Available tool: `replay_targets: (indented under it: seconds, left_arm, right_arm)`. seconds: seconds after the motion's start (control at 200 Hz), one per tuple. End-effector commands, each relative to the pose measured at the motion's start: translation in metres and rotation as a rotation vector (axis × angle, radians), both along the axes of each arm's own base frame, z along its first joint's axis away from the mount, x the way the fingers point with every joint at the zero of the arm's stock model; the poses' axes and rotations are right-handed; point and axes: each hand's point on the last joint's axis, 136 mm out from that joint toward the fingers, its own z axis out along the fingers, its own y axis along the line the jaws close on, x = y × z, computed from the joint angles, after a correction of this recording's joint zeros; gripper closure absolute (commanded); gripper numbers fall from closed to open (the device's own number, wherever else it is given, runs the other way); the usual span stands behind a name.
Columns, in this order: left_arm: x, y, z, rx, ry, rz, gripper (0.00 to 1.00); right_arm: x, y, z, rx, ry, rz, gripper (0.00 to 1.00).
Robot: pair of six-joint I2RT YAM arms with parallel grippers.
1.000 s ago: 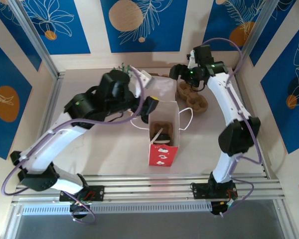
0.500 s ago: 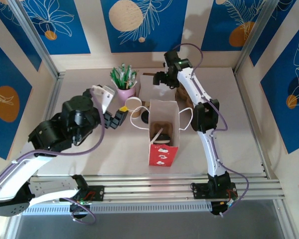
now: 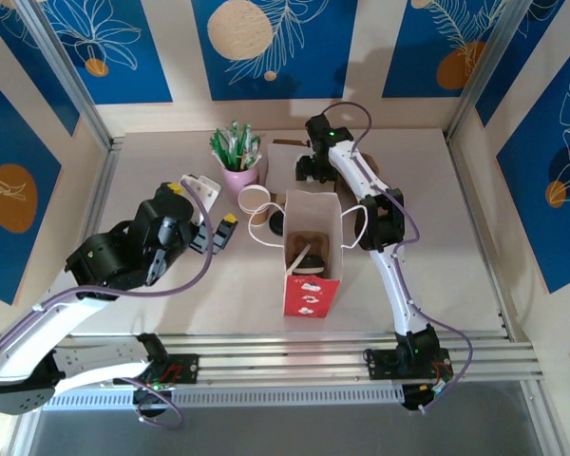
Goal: Pack the takeout coffee
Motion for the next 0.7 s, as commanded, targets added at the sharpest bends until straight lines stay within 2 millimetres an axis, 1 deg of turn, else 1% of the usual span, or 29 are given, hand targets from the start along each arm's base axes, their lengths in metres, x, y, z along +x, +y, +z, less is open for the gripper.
replay_targets:
  seconds: [0.0,0.11,0.185,0.28,0.335,0.425,0.695]
  left_arm:
    - [0.002,0.004,-0.01,0.037,0.019,0.029,0.0]
    - [0.003,0.003,-0.011,0.045,0.023,0.034,0.0]
    - [0.003,0.003,-0.012,0.047,0.025,0.034,0.0]
    - [0.003,0.003,-0.012,0.044,0.024,0.036,0.0]
    - [0.003,0.003,-0.013,0.045,0.026,0.037,0.0]
    - [0.003,0.003,-0.014,0.045,0.029,0.038,0.0]
    - [0.002,0.004,-0.014,0.039,0.033,0.036,0.0]
  right_arm:
    - [0.002,0.006,-0.009,0.004,-0.001,0.019,0.4]
    - [0.001,0.009,-0.01,0.012,0.001,0.025,0.51]
    - [0.001,0.01,-0.004,0.016,-0.004,0.027,0.58]
    - [0.001,0.013,0.011,0.034,-0.025,0.025,0.65]
    - [0.002,0.013,0.021,0.042,-0.04,0.027,0.72]
    - [0.003,0.014,0.038,0.055,-0.069,0.029,0.8]
    - [0.003,0.006,0.083,0.098,-0.122,0.008,0.95]
